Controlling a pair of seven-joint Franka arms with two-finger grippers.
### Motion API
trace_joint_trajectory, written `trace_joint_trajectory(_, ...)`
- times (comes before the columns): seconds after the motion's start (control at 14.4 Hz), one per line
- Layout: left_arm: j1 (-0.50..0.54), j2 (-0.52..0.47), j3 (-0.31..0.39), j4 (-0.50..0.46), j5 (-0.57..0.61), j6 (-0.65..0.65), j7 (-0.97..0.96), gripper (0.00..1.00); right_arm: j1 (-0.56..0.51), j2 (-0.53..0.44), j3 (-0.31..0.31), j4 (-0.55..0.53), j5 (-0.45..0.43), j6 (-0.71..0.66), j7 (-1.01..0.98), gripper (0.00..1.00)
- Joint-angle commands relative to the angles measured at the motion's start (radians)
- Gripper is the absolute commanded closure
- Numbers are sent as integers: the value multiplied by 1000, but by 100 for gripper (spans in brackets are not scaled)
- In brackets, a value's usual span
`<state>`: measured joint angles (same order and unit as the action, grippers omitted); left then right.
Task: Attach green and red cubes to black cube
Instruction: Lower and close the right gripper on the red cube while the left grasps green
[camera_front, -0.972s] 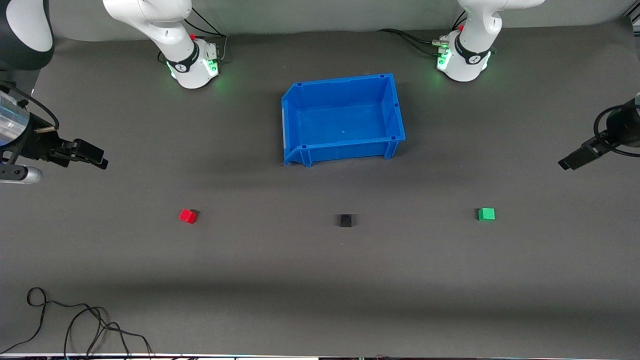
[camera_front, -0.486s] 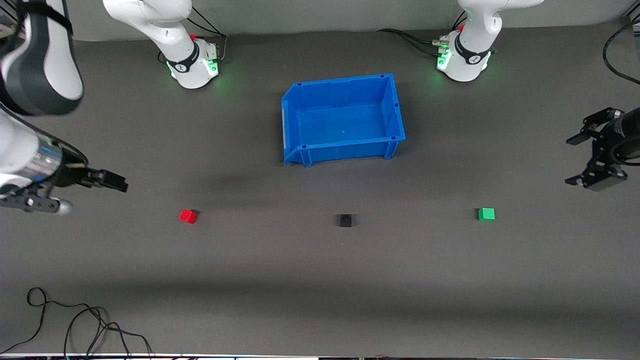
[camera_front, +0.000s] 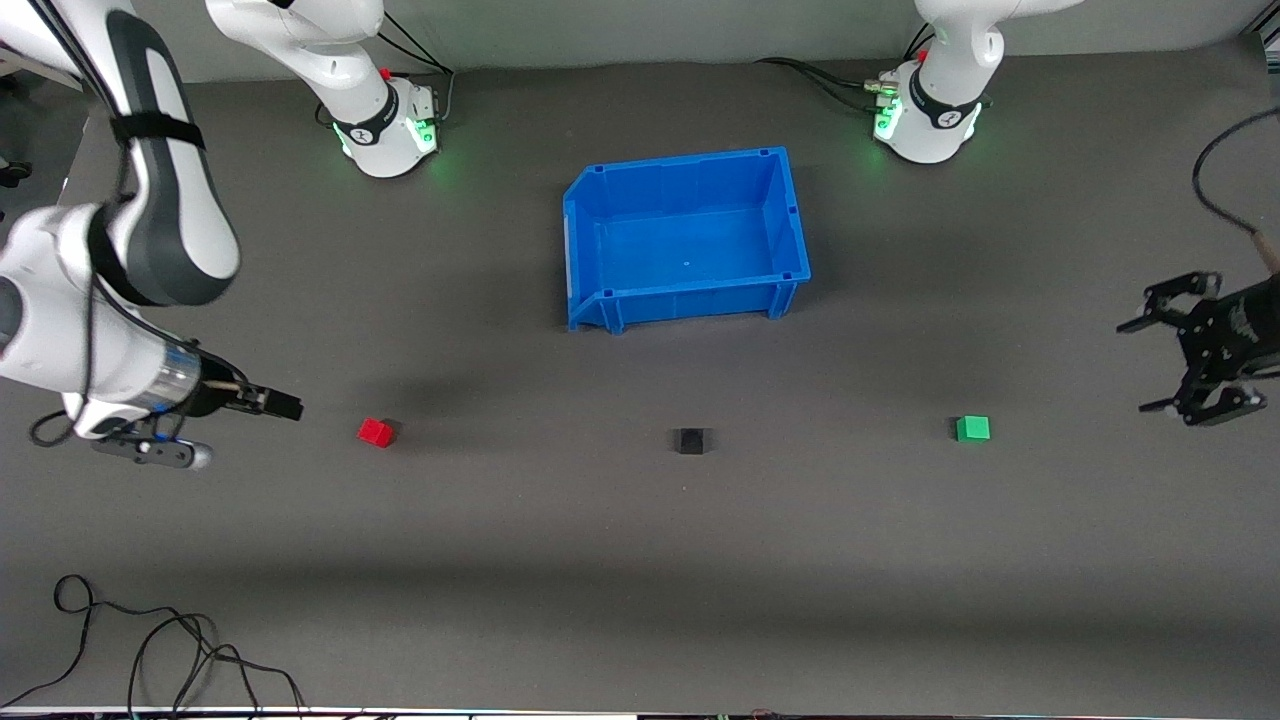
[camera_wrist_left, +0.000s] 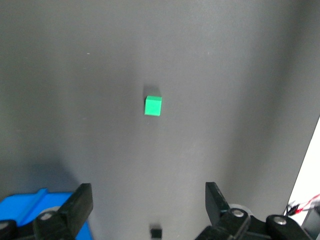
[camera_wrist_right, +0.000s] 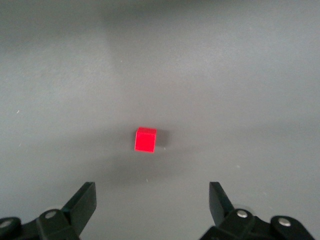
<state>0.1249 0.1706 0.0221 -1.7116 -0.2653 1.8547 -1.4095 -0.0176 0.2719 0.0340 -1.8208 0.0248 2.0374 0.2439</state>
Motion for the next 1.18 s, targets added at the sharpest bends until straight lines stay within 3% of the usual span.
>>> trace_joint_trajectory(0.0, 4, -19, -10, -169, -63, 188, 44, 0, 19, 53, -3, -40, -6, 108, 44, 0)
trace_joint_trajectory(0.35, -4, 82, -11, -301, -185, 424, 231, 0, 19, 153, -5, -155, -6, 378, 48, 0)
trace_joint_trajectory(0.83, -51, 240, -21, -393, -321, 676, 466, 0, 53, 248, -5, -147, 7, 444, 207, 0)
trace_joint_trajectory(1.11, -51, 270, -19, -407, -322, 699, 491, 0, 51, 280, -6, -147, 7, 472, 226, 0)
